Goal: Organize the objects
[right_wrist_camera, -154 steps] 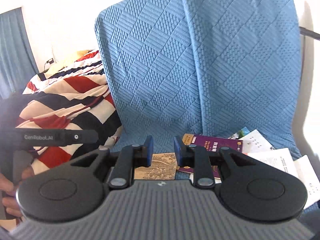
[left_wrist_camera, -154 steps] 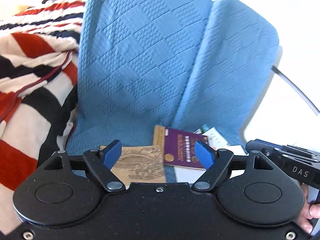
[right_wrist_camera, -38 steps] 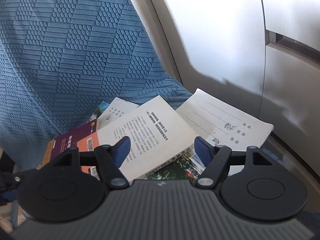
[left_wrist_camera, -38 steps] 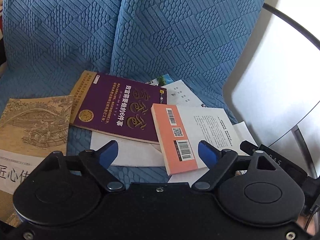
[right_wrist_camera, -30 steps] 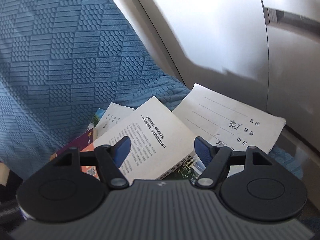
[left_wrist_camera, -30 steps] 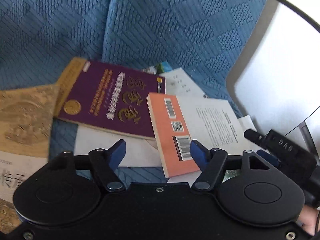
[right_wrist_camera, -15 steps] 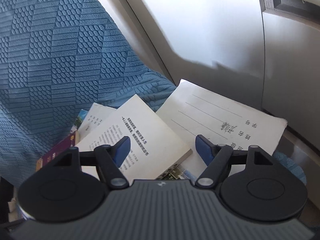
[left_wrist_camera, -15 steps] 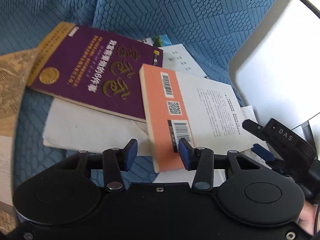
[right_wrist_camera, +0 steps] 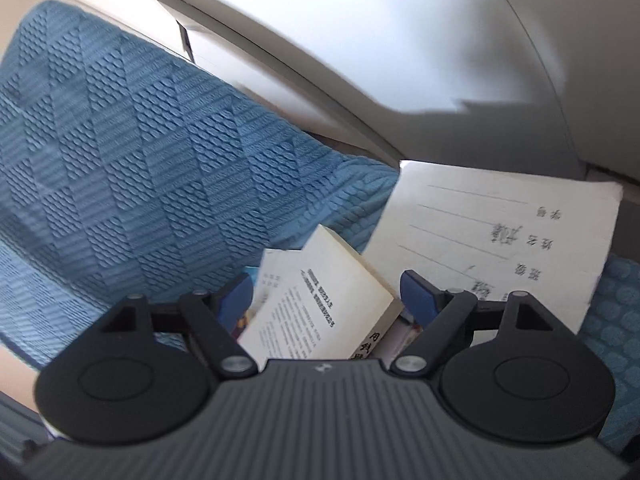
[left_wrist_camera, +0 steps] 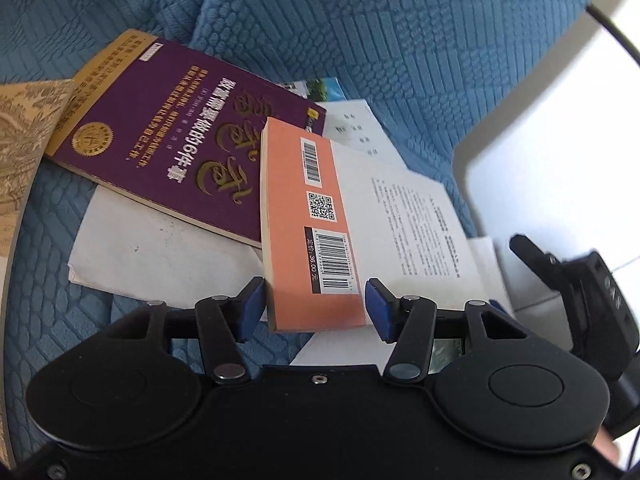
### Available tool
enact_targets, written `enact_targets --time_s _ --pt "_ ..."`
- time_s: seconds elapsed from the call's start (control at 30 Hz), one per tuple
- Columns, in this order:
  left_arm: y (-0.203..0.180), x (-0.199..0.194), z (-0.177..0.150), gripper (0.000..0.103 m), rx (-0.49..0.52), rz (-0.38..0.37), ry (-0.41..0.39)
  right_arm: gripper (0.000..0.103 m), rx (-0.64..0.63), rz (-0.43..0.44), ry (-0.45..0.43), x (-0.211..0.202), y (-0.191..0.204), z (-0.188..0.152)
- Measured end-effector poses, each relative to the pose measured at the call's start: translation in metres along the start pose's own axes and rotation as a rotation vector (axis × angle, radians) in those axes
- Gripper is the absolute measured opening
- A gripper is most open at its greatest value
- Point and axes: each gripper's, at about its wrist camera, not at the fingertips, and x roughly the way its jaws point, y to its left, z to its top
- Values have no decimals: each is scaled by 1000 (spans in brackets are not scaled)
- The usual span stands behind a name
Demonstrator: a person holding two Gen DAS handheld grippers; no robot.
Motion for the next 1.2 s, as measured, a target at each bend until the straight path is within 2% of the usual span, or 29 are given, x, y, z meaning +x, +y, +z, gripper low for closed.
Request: enact_targets --time_s 0.1,0.13,0.2,0.33,0.43,0.53,0.63,0.67,0.7,0.83,0.9,0.97,1.03,1.13,1.17,1.2 --pt "11 -5 5 55 -48 -36 15 82 71 144 49 4 -3 0" --pt "17 -7 6 55 -74 -59 26 82 62 153 59 6 0 -1" --pt "26 -13 6 58 -115 -89 23 82 27 119 59 7 6 -3" --pt "32 -27 4 64 -143 -132 -1 83 82 83 96 10 1 -4" --pt "31 -25 5 64 -140 -119 1 81 86 59 126 12 1 -6" --pt "28 -16 2 57 -125 -125 24 81 84 52 136 9 -1 -10" --pt "24 -7 -2 48 -108 -57 31 83 119 69 187 7 -3 -17" --pt "24 -3 -3 43 -113 -46 45 83 133 64 208 7 -4 -20" --pt "25 -2 -4 42 -118 -48 42 82 143 59 227 7 -5 -22" --pt "29 -2 -5 43 -171 -65 34 81 151 64 281 14 0 -29" --pt "35 -2 -4 49 -216 -92 38 80 137 51 302 19 4 -31" --pt "43 0 -4 52 -285 -127 43 80 137 56 309 22 6 -33" --pt "45 2 -3 52 -306 -131 57 81 142 56 307 24 6 -33" --pt "43 5 2 41 -332 -101 84 80 146 72 314 25 7 -33" --pt "45 7 3 27 -351 -86 97 80 148 81 321 25 6 -33" --pt "48 8 3 26 -365 -99 106 80 149 88 326 26 6 -34"
